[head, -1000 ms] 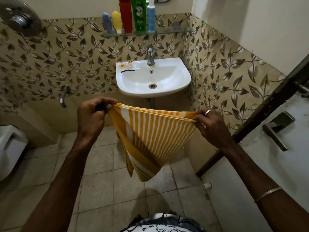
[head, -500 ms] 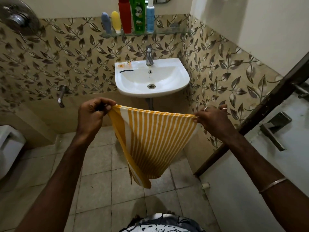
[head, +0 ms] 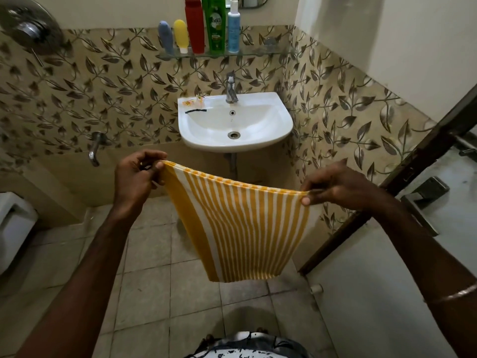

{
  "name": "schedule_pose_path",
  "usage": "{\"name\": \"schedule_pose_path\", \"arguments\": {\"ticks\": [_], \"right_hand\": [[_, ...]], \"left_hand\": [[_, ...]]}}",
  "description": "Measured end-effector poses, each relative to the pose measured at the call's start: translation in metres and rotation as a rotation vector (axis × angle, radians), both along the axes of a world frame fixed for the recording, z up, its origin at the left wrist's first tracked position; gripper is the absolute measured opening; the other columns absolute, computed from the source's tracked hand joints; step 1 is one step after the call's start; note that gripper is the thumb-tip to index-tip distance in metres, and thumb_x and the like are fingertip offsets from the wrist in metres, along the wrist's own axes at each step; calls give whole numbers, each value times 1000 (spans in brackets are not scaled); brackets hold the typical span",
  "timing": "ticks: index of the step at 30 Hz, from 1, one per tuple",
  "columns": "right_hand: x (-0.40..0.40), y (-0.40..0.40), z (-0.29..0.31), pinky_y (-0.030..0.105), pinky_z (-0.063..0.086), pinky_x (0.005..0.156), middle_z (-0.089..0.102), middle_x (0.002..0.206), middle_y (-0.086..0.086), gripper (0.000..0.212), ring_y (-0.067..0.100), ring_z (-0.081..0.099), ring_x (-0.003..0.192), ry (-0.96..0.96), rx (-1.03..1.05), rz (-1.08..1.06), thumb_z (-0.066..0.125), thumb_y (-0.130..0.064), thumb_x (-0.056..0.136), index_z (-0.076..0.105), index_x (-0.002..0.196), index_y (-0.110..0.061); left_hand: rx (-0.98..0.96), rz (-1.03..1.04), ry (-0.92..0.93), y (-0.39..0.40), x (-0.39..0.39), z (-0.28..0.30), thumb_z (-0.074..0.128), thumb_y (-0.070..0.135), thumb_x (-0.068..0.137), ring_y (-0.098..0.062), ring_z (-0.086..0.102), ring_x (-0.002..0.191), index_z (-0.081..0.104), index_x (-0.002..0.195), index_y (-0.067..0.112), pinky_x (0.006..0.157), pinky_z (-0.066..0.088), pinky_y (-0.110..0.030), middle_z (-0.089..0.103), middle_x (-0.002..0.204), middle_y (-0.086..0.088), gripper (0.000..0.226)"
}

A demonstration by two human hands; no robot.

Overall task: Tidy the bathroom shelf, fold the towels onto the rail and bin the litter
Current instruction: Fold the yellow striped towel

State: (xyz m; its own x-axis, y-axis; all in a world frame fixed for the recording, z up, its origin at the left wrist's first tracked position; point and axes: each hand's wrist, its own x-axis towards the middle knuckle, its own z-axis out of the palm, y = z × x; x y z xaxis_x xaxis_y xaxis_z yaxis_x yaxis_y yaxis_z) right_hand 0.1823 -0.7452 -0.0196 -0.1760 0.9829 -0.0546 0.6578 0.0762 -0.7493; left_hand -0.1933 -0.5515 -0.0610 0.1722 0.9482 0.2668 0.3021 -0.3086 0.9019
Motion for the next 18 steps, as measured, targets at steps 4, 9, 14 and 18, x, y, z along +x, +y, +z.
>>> {"name": "schedule_pose_path", "arguments": {"ticks": [4, 9, 14, 18], "right_hand": [[-1, 6, -4, 19, 54, 72, 70, 87, -11, 15, 5, 69, 79, -286, 359, -266, 76, -13, 85, 71, 92, -24], [3, 7, -3, 25, 54, 68, 70, 82, -12, 21, 1, 65, 79, -275, 216, -88, 83, -10, 77, 74, 86, -26], [-7, 9, 6, 23, 52, 71, 57, 102, -21, 82, 2, 60, 83, -504, 24, 226, 72, -17, 88, 29, 143, -61], [-29, 12, 6, 20, 48, 63, 58, 103, -9, 110, 5, 56, 78, -890, -118, 492, 65, -29, 92, -28, 135, -69]], "left_hand": [[13, -28, 11, 0, 5, 4, 64, 3, 92, -3, 61, 54, 68, 98, 33, 44, 48, -16, 70, 88, 3, 31], [-15, 28, 11, 2, 14, 3, 65, 3, 92, -2, 57, 53, 69, 96, 31, 44, 47, -15, 70, 86, 2, 28], [-3, 22, 36, 5, 19, 5, 65, 3, 92, -7, 59, 60, 68, 99, 27, 46, 48, -14, 70, 91, 5, 25], [22, -15, 64, 0, 27, 8, 64, 2, 92, -5, 61, 68, 68, 100, 26, 48, 48, -12, 68, 92, 10, 25]]}}
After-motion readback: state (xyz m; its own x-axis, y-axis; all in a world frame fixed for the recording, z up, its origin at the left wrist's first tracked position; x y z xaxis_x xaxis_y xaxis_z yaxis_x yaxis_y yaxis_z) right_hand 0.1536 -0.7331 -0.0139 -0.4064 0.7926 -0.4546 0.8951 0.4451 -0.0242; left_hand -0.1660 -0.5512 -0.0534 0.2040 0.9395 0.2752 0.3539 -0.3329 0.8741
